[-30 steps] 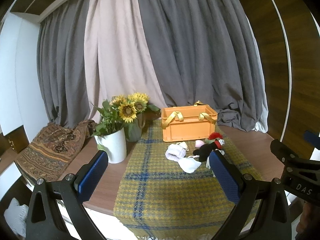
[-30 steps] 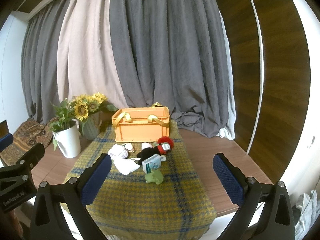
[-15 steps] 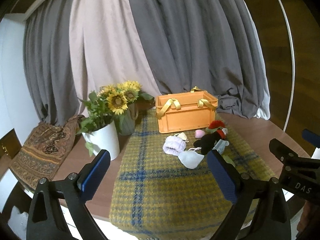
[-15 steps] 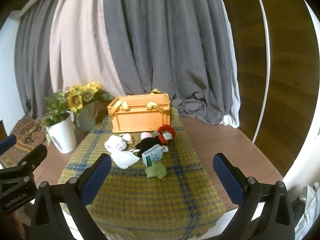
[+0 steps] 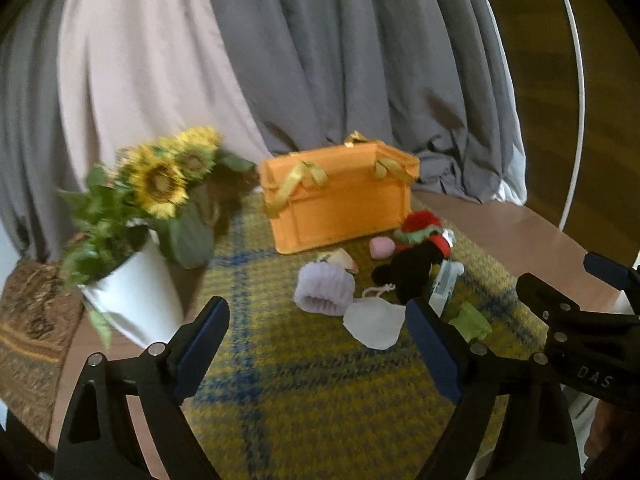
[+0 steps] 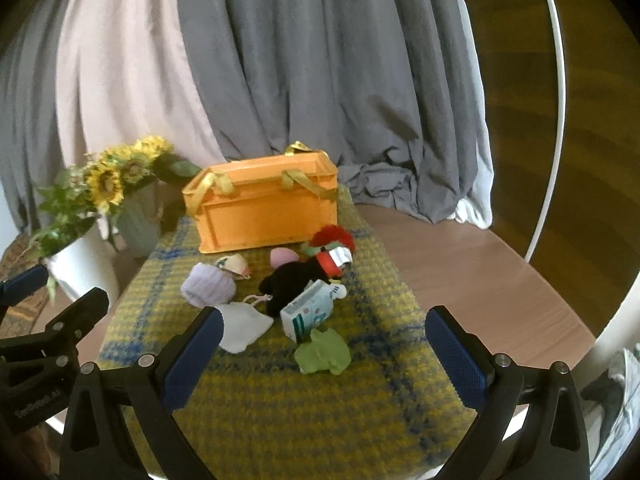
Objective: Organize soft objects
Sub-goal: 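Move the left tool toward the white cloth while the right tool approaches the green frog plush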
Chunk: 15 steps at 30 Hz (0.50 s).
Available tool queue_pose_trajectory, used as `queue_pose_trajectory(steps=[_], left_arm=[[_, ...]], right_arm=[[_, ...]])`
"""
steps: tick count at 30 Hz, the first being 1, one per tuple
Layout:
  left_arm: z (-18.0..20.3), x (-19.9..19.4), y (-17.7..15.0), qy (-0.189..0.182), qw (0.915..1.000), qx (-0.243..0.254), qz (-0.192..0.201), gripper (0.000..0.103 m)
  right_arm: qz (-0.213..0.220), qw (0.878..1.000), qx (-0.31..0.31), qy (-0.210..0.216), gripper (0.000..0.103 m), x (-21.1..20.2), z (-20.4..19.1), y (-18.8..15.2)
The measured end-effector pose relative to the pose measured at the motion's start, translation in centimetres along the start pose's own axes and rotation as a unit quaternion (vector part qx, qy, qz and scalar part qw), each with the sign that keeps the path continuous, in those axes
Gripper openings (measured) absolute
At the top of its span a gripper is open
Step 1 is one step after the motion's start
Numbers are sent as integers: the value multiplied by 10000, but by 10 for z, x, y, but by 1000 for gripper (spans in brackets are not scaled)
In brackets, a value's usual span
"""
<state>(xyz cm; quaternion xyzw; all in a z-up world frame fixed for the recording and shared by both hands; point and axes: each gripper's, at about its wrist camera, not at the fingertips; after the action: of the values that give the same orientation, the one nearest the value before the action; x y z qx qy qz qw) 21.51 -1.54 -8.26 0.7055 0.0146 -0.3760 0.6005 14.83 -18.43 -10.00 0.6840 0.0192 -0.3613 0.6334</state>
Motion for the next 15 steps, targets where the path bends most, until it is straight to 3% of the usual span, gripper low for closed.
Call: queue_pose_trajectory(steps=[6, 15], left_arm=[[-9, 41, -5, -351, 9987, 102, -342, 81], [-11, 87, -13, -681, 9950, 0, -737, 74]], right_arm=[[-360, 9990, 96, -250, 101, 32, -12, -9], [-847, 9963, 73, -148, 95, 76, -18, -19]])
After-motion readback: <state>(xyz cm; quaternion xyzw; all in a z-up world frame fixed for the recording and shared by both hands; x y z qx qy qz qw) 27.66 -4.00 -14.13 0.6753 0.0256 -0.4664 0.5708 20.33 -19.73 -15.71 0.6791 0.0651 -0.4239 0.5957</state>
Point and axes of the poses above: each gripper's, at about its wrist camera, not at the fingertips, and x roughly the way its jaws point, z to its right, y to its top, and after that the axes turned 12 degrees about -y, right-handed
